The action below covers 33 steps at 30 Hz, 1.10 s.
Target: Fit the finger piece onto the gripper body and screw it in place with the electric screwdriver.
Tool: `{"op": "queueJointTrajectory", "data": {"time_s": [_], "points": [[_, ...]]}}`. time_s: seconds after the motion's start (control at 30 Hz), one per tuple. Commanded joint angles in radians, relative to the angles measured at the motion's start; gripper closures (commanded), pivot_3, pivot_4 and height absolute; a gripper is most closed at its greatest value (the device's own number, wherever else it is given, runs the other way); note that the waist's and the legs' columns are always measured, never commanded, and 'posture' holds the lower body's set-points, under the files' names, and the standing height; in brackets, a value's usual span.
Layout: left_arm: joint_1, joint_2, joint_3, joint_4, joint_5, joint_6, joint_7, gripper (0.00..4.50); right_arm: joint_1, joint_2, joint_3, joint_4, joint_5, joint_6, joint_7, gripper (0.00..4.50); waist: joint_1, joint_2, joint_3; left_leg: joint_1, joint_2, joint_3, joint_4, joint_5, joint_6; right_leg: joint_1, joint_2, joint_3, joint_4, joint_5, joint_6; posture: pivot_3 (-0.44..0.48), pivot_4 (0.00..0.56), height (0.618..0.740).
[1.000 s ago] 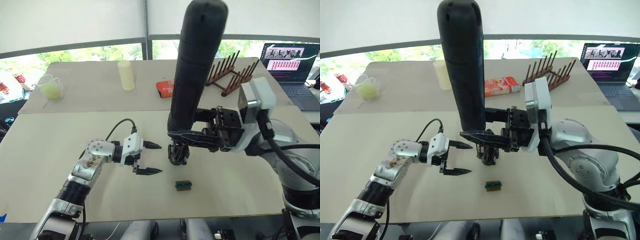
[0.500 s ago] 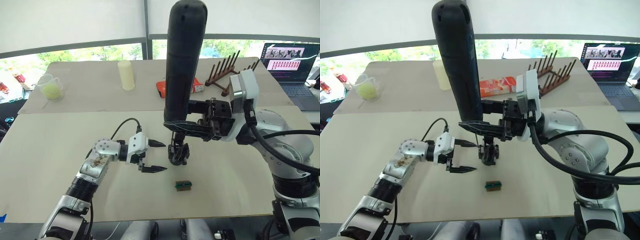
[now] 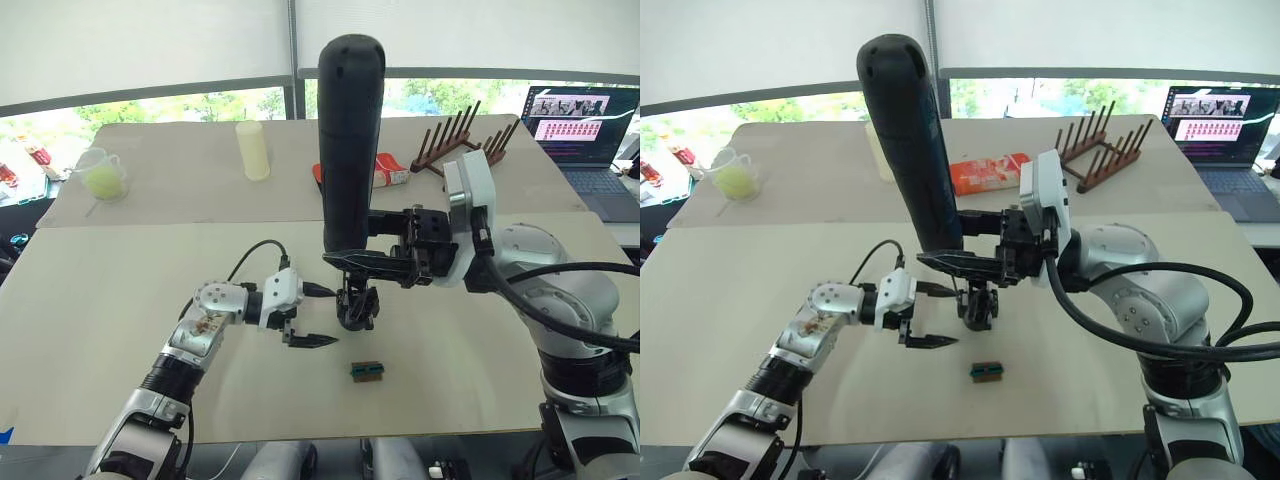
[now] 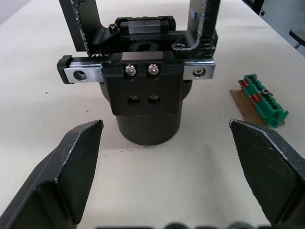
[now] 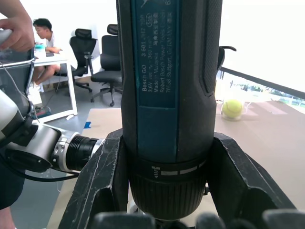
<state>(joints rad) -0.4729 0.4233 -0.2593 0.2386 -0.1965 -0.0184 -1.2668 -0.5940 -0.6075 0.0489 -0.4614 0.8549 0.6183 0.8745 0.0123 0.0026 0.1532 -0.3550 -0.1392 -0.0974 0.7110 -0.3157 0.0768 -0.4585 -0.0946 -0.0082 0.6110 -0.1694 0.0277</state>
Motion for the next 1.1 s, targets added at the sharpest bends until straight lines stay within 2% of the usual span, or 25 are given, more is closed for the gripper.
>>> {"op": "queueJointTrajectory", "data": {"time_s": [0.03, 1.1], "points": [[-0.021, -0.007, 0.002, 0.01, 0.001, -0.024, 0.001, 0.0, 0.0, 0.001, -0.028, -0.022, -0.002, -0.018, 0.014, 2.6, 0.0, 0.0, 0.0, 0.0, 0.0, 0.0, 0.0, 0.0, 0.0, 0.0, 0.0, 0.0, 0.0, 0.0, 0.0, 0.0, 0.15, 0.74], [-0.042, -0.02, -0.001, 0.022, 0.008, -0.027, -0.006, 0.0, 0.037, 0.016, -0.041, 0.008, -0.094, -0.069, 0.068, 2.6, 0.0, 0.0, 0.0, 0.0, 0.0, 0.0, 0.0, 0.0, 0.0, 0.0, 0.0, 0.0, 0.0, 0.0, 0.0, 0.0, 0.15, 0.74]]}}
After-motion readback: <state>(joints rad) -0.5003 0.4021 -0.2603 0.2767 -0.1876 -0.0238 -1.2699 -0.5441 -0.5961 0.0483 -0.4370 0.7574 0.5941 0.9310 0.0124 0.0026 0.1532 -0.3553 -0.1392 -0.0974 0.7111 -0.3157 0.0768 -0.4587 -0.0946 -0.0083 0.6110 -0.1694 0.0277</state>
